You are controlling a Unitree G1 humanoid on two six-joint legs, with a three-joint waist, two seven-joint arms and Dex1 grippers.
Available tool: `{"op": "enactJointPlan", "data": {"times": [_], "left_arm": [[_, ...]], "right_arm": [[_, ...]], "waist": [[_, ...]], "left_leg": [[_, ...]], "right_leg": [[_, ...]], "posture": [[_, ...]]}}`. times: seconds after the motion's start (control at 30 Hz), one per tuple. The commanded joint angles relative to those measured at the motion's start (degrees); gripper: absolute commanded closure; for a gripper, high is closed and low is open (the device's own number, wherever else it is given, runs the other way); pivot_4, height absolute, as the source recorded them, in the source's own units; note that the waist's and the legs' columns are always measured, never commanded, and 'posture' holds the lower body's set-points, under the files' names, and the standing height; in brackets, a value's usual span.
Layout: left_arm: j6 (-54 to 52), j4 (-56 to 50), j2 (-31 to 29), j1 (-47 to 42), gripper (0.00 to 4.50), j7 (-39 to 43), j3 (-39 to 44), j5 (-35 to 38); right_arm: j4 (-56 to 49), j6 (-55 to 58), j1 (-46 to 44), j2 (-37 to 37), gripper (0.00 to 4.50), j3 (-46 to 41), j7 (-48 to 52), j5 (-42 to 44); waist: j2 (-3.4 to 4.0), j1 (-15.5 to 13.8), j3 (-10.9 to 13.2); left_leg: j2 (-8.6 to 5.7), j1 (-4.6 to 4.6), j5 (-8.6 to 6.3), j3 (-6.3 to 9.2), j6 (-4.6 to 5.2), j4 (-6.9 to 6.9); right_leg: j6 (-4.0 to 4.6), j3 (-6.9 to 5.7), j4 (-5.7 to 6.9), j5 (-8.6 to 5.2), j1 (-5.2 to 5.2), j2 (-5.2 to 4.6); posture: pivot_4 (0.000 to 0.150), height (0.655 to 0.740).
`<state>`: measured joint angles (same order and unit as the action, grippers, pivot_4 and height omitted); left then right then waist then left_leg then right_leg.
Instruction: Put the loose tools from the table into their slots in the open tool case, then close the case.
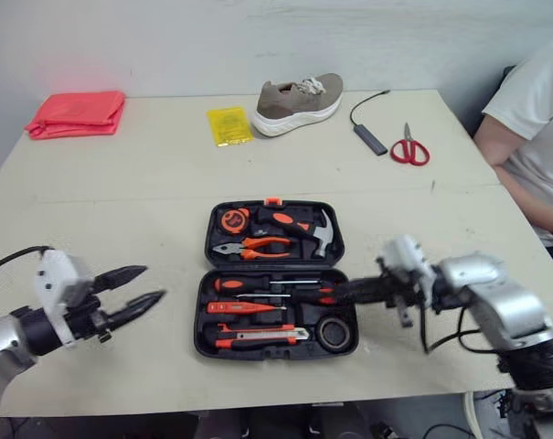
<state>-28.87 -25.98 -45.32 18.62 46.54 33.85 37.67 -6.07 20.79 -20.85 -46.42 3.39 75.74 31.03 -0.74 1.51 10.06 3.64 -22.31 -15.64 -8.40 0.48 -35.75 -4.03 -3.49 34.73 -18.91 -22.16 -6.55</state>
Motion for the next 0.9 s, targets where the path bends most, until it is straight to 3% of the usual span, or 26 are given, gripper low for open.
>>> {"op": "enactJointPlan", "data": {"times": [0.03, 0.13, 0.37, 0.67, 0.9], "left_arm": [[-0.46, 1.48, 0.08, -1.78, 3.5, -2.49, -0.74, -2.09], [-2.26, 3.48, 0.0, -5.62, 4.44, -3.0, -6.76, -3.33], [-2.48, 9.82, 1.84, -14.66, 4.44, -6.05, -18.45, -10.02], [-3.87, 13.36, 4.95, -22.57, 4.44, -5.33, -27.69, -13.32], [-3.22, 17.4, 8.17, -26.88, 4.44, -7.64, -28.7, -15.5]], "right_arm": [[5.8, -1.53, 0.05, -0.41, 4.5, -3.11, -2.59, -2.55], [12.91, -5.5, -0.99, 0.28, 4.5, -0.59, -6.11, -9.7], [17.49, -4.88, -5.1, 5.15, 4.5, 6.21, -8.27, -16.87], [17.41, -3.64, -10.01, 11.55, 4.5, 8.5, -9.54, -19.03], [18.13, -2.93, -12.81, 14.13, 4.5, 9.02, -11.05, -20.83]], "waist": [[-0.14, -0.12, -0.09], [-0.11, -0.04, -0.09], [-0.07, 1.08, -0.09], [-0.06, 1.52, -0.08], [-0.1, 1.53, -0.09]], "left_leg": [[-0.01, -0.01, 0.0, 0.0, 0.0, 0.11], [-0.04, -0.04, 0.0, -0.05, -0.01, 0.2], [-0.05, 0.0, 0.03, -0.22, -0.02, 0.21], [0.0, 0.07, 0.17, -0.15, -0.14, 0.16], [-0.01, -0.02, 0.24, -0.22, -0.15, 0.04]], "right_leg": [[0.0, -0.03, -0.1, 0.0, -0.02, 0.0], [-0.01, -0.02, -0.2, 0.01, -0.02, -0.02], [-0.85, -0.12, 0.08, 0.48, 0.12, -0.02], [-0.85, -0.22, 0.4, 0.48, 0.09, 0.04], [-0.85, -0.23, 0.69, 0.48, -0.1, 0.04]], "posture": [[0.15, 0.74], [0.15, 0.74], [0.15, 0.74], [0.15, 0.74], [0.15, 0.74]]}}
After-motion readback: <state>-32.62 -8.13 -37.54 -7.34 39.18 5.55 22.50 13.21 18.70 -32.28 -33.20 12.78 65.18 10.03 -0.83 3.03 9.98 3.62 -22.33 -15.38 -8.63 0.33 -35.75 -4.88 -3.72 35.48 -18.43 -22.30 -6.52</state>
